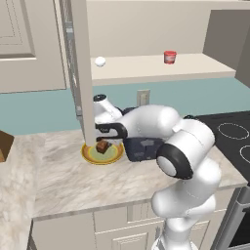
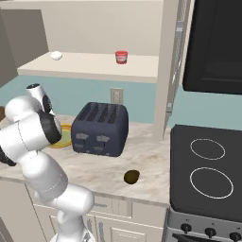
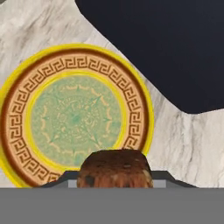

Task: Pick the avocado and bread from the counter and place them on the plate. Then pick the jam from the cabinet and place it next to the plate. Lastly close the cabinet door.

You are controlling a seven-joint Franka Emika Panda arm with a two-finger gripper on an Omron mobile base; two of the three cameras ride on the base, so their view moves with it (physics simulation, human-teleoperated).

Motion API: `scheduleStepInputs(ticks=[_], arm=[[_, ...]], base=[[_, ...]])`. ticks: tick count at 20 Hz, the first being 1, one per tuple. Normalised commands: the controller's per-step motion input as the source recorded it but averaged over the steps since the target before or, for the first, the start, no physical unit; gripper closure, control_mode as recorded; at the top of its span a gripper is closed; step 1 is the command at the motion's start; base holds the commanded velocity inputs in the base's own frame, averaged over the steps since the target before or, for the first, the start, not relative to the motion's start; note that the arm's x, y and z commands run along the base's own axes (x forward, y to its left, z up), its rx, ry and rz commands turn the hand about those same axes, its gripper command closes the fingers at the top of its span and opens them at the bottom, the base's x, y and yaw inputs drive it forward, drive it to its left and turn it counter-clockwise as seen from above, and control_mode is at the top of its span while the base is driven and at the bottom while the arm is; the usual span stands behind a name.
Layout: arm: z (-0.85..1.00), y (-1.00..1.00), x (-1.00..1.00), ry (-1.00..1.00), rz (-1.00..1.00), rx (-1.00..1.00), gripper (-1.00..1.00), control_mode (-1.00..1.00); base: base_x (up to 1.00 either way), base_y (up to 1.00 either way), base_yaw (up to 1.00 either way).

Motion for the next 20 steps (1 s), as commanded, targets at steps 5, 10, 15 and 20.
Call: scheduleStepInputs(ticks=[5, 10, 15, 20], arm=[[-0.45, 0.11, 0.32, 0.00, -0.06, -0.01, 1.00, -1.00], [-0.37, 0.05, 0.13, 0.00, -0.07, 0.00, 1.00, -1.00], [-0.05, 0.01, 0.04, 0.00, -0.11, 0.00, 1.00, -1.00], [-0.03, 0.00, 0.07, 0.00, -0.13, 0.00, 1.00, -1.00]], base=[[0.00, 0.00, 0.00], [0.00, 0.00, 0.00], [0.00, 0.00, 0.00], [0.00, 0.00, 0.00]])
